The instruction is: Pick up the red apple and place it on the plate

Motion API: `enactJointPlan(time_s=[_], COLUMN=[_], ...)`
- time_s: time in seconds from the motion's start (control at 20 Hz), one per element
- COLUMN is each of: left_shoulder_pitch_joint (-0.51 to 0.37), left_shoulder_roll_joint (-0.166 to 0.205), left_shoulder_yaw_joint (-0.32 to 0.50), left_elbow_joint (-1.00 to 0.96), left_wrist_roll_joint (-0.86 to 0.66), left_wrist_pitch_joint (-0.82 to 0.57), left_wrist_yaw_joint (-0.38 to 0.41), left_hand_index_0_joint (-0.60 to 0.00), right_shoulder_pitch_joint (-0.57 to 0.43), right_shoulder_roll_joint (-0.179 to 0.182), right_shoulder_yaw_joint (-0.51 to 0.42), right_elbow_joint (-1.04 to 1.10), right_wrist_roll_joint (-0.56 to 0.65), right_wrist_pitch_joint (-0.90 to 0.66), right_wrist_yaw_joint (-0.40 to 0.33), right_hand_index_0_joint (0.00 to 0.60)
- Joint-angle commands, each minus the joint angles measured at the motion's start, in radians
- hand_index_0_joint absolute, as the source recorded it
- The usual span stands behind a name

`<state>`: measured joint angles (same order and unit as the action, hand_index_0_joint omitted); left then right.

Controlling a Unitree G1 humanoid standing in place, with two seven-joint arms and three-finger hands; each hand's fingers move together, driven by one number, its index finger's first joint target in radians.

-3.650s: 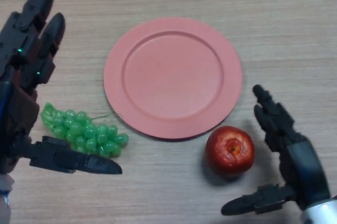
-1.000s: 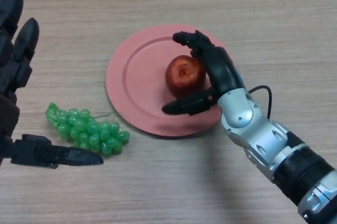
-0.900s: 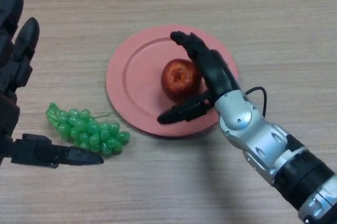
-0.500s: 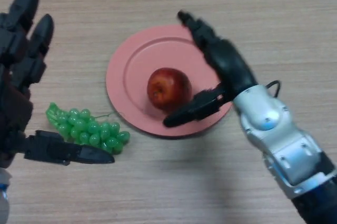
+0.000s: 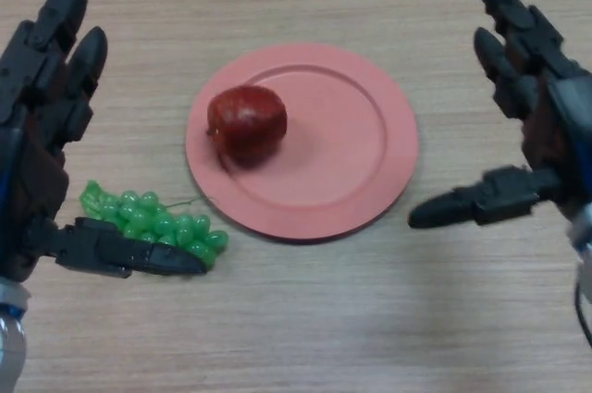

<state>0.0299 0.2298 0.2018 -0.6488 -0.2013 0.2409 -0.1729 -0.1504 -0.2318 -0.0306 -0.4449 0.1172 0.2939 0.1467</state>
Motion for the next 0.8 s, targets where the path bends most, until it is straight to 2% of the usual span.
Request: enactJointPlan(time_s=[0.05,0.15,0.35,0.8], left_shoulder_pitch_joint=[-0.026,-0.033,-0.036,-0.056], left_shoulder_roll_joint=[0.036,0.036,0.046,0.067], left_shoulder_yaw_joint=[0.037,0.034,0.059,0.085], left_elbow_joint=[-0.041,-0.048,-0.021,-0.034], left_wrist_roll_joint=[0.034,0.029,0.014,0.01], left_wrist_pitch_joint=[-0.144,-0.125,-0.142,-0.119], left_wrist_yaw_joint=[0.044,0.06,0.039,0.013], left_hand_index_0_joint=[0.0,0.0,0.0,0.0], right_shoulder_pitch_joint=[0.02,0.059,0.102,0.08], right_shoulder_roll_joint=[-0.03,-0.027,-0.019,-0.012], right_shoulder_yaw_joint=[-0.048,-0.052,-0.067,-0.009], right_elbow_joint=[-0.13,-0.206,-0.269,-0.385], right_wrist_roll_joint=[0.037,0.039,0.07,0.019], right_wrist_pitch_joint=[-0.115,-0.081,-0.063,0.094], right_wrist_yaw_joint=[0.028,0.046,0.035,0.034], right_hand_index_0_joint=[0.0,0.0,0.0,0.0])
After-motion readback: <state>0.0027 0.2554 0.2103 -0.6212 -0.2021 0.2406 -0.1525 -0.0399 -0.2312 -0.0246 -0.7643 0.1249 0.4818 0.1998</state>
